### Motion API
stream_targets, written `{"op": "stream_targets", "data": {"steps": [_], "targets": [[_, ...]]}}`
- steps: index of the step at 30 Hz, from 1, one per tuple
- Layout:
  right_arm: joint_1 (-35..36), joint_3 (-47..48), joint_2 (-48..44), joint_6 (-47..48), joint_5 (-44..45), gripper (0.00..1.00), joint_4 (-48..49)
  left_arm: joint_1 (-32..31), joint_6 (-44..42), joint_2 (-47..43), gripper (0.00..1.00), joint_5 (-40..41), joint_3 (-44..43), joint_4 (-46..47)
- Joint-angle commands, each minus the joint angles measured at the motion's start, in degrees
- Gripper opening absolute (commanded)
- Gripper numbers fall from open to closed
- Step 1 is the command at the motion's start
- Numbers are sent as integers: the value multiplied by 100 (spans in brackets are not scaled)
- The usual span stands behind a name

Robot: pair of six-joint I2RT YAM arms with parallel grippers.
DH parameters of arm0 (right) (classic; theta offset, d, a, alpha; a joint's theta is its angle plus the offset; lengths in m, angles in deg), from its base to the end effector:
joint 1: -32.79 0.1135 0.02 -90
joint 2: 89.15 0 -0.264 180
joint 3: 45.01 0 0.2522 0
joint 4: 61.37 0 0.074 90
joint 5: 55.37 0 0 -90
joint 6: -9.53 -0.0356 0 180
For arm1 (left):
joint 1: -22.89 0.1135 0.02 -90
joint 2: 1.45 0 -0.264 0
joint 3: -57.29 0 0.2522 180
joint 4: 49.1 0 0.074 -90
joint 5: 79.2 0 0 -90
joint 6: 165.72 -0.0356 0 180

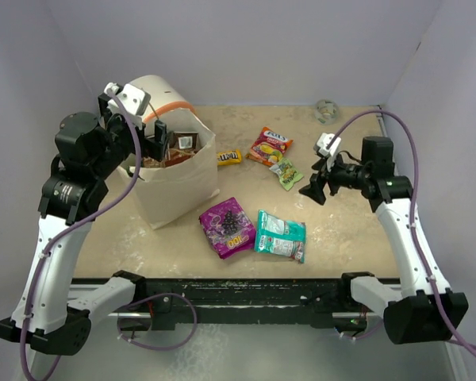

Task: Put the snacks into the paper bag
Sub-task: Pick up the snack from the center of the board.

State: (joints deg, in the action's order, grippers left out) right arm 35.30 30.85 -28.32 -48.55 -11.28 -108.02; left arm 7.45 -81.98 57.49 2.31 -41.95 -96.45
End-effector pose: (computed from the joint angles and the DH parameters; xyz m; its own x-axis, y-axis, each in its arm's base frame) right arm 0.2177 0.0351 0.3576 -0.1054 -0.3729 -0.9219 -0.8214 0.5551 -0.1306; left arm 0.1765 -0.0542 0.4894 -0.0735 0.1322 -0.9885 0.4150 0.9053 0.0902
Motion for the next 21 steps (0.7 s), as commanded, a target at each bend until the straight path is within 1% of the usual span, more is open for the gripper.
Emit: {"op": "stream_targets", "data": {"steps": [1,5,11,17,21], "targets": [[207,-251,332,500,-21,86,-24,29,-602,-208,99,486,138,-10],[333,-351,627,484,1,87,230,109,-747,-334,99,561,388,32],[566,-393,1045,109,130,85,921,287,-789,-383,99,400,536,82],[777,-553,1427,-688,684,82,2011,474,-741,-394,99,145,540,130],[813,-490,1708,-1475,1287,82,3046,544,-723,-446,99,58,540,143]]}}
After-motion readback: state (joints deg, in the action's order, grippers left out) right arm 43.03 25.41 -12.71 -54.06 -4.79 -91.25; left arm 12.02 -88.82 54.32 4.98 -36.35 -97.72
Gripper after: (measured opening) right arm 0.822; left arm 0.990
